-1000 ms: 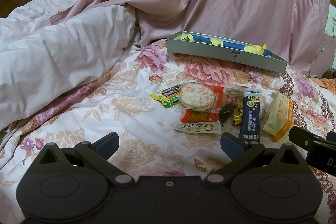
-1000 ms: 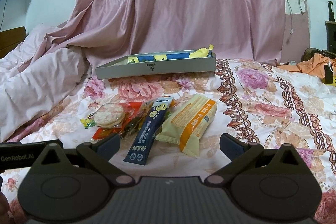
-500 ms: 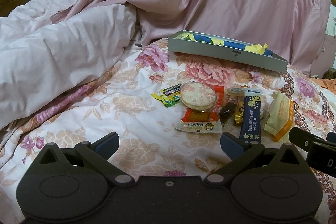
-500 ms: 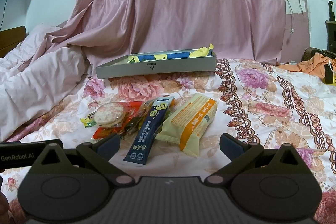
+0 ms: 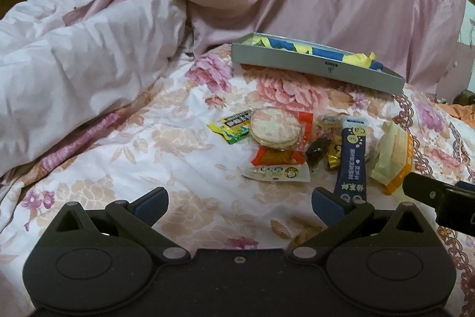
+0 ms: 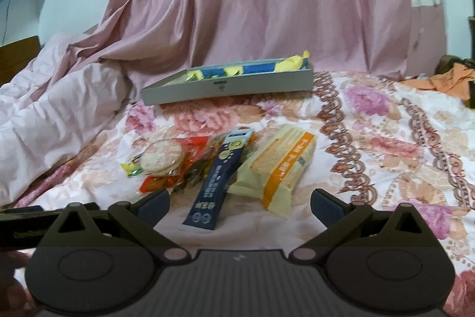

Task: Organize snacks
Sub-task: 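Lower the left tool onto the dark blue stick pack while the right tool approaches the yellow cake bar, then close the left tool on the blue stick pack while the right tool grasps the yellow cake bar, then carry both snacks over the grey tray and open both tools to drop them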

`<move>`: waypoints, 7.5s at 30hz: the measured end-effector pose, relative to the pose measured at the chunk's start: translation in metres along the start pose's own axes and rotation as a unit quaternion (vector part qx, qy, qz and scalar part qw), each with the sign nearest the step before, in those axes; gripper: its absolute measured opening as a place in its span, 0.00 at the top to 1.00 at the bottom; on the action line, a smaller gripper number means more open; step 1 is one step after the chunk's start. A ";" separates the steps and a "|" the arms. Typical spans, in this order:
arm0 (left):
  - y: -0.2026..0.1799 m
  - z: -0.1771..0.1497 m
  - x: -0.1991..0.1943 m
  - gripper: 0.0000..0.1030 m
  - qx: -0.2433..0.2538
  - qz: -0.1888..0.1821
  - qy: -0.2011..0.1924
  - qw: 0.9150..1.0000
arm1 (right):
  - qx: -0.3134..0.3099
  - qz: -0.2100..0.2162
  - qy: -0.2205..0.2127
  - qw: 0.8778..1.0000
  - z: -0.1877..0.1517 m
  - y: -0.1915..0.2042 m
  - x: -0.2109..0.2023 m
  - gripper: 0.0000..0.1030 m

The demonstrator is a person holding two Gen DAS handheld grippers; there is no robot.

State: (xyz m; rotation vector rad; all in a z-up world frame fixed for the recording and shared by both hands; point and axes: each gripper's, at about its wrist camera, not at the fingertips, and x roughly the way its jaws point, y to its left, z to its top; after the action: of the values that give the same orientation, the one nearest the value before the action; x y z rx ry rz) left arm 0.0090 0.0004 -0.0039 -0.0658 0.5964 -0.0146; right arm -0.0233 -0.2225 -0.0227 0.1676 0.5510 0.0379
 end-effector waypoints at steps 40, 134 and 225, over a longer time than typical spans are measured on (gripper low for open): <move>-0.092 0.038 0.098 0.05 0.155 -0.144 0.086 0.974 | 0.023 0.037 0.153 0.987 0.056 -0.069 0.122 0.17; -0.062 0.025 0.118 0.65 0.010 -0.173 0.154 0.973 | 0.012 -0.007 0.068 0.998 0.022 -0.055 0.121 0.41; -0.116 0.240 0.204 0.01 -0.075 -0.071 -0.017 0.995 | -0.026 -0.006 -0.152 0.988 0.166 -0.069 0.189 0.00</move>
State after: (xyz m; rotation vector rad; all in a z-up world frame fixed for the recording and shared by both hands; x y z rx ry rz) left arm 0.3131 -0.1080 0.0880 -0.2538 0.5576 -0.1067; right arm 0.2241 -0.3003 0.0072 0.1165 0.2465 0.0144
